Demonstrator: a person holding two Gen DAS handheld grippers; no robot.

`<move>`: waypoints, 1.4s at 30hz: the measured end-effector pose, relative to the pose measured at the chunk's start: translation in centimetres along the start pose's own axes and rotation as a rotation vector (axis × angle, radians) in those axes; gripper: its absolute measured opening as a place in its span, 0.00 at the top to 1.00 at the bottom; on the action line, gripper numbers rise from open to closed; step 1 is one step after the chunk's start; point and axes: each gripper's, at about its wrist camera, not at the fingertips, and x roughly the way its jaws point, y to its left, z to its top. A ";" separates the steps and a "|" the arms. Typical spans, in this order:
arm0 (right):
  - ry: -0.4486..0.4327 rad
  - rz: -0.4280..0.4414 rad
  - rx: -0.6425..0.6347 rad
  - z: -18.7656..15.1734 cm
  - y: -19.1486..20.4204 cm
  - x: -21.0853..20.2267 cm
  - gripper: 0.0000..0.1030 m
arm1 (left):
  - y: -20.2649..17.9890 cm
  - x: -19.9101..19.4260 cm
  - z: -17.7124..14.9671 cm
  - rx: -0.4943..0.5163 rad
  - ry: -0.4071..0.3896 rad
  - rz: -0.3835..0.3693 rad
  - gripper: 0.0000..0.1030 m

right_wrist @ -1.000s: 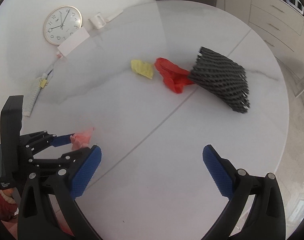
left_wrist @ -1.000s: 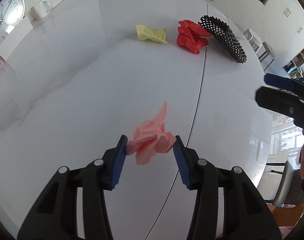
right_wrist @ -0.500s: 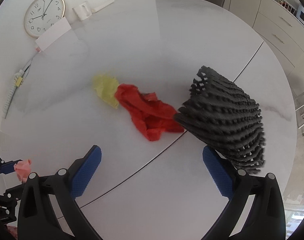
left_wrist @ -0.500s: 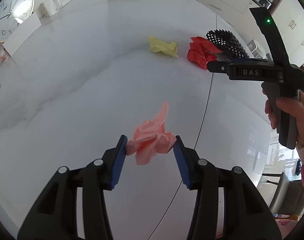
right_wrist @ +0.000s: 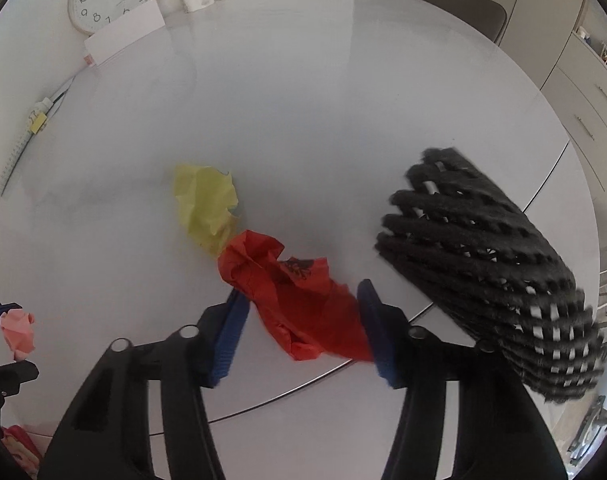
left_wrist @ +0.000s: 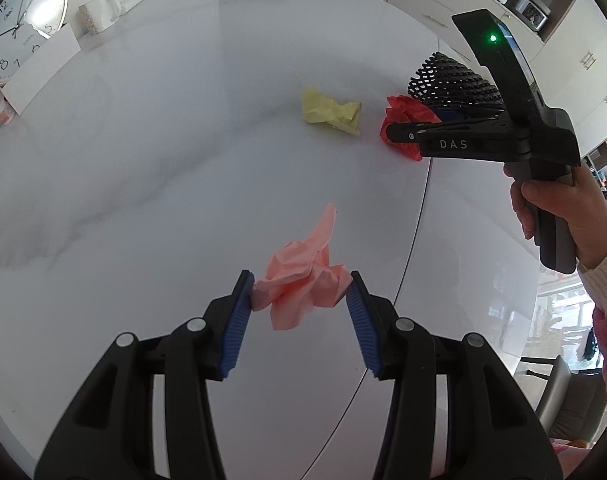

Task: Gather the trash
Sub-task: 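Grasp the pink tissue with the left tool while the right tool grasps the red plastic bag, then carry the pink tissue and red bag to the wastebasket and release them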

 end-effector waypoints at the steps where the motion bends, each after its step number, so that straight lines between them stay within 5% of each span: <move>1: -0.001 0.001 0.004 -0.1 0.1 -0.1 0.49 | -0.1 -0.1 0.0 0.003 -0.001 -0.001 0.55; 12: -0.076 0.049 0.147 -6.2 1.1 -7.5 0.51 | -3.3 -1.9 -0.8 0.082 -0.022 -0.049 0.55; 21: -0.109 0.042 0.364 -18.1 -1.8 -14.9 0.51 | -10.9 -3.1 -3.2 0.269 -0.005 -0.143 0.55; 32: -0.094 -0.063 0.644 -33.4 -4.1 -19.7 0.50 | -23.2 -3.9 -8.6 0.553 0.052 -0.262 0.55; 42: -0.110 -0.130 0.769 -41.5 -5.7 -22.6 0.50 | -31.5 -3.3 -13.1 0.706 0.105 -0.323 0.55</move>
